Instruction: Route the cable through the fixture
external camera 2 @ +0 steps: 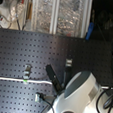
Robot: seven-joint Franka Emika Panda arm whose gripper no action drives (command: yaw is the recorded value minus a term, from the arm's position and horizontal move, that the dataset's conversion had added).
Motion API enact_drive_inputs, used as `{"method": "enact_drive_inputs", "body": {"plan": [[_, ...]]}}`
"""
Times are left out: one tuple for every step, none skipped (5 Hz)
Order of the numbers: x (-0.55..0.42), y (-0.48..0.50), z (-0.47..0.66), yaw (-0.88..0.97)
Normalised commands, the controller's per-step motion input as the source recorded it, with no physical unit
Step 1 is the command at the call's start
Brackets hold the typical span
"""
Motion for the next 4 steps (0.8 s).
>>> {"method": "enact_drive_inputs", "body": {"plan": [[-0.107,-0.122,0.02,-0.21],[-0.092,-0.093,0.06,-0.12],[-0.153,-0.039,0.34,0.0],[-0.188,-0.073,0.28,0.0]]}}
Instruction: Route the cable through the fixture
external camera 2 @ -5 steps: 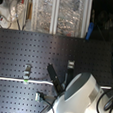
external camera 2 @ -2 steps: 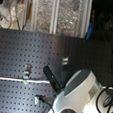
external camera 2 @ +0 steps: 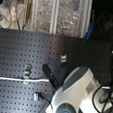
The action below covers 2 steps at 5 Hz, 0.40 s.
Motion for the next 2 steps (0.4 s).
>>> {"method": "enact_drive_inputs", "body": {"plan": [[-0.169,-0.109,0.2,0.0],[-0.207,-0.112,0.09,0.0]]}}
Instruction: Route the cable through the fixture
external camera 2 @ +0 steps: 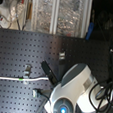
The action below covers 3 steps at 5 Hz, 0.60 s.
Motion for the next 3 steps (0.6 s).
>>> {"method": "enact_drive_inputs", "body": {"plan": [[-0.237,-0.161,0.11,0.0],[-0.026,-0.038,0.07,0.0],[-0.126,-0.307,0.44,-0.14]]}}
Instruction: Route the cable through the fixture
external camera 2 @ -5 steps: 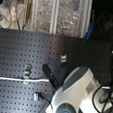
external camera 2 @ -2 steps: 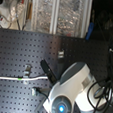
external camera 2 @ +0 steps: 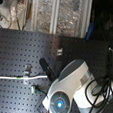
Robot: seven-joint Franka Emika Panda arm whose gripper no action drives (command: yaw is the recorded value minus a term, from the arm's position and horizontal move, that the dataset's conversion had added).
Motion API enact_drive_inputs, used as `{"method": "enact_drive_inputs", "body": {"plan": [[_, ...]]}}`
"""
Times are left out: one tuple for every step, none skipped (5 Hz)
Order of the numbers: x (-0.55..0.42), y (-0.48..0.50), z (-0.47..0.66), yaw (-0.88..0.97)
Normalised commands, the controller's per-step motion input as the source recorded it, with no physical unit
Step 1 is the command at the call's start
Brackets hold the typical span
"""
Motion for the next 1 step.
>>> {"method": "enact_drive_inputs", "body": {"plan": [[-0.052,-0.125,0.09,-0.14]]}}
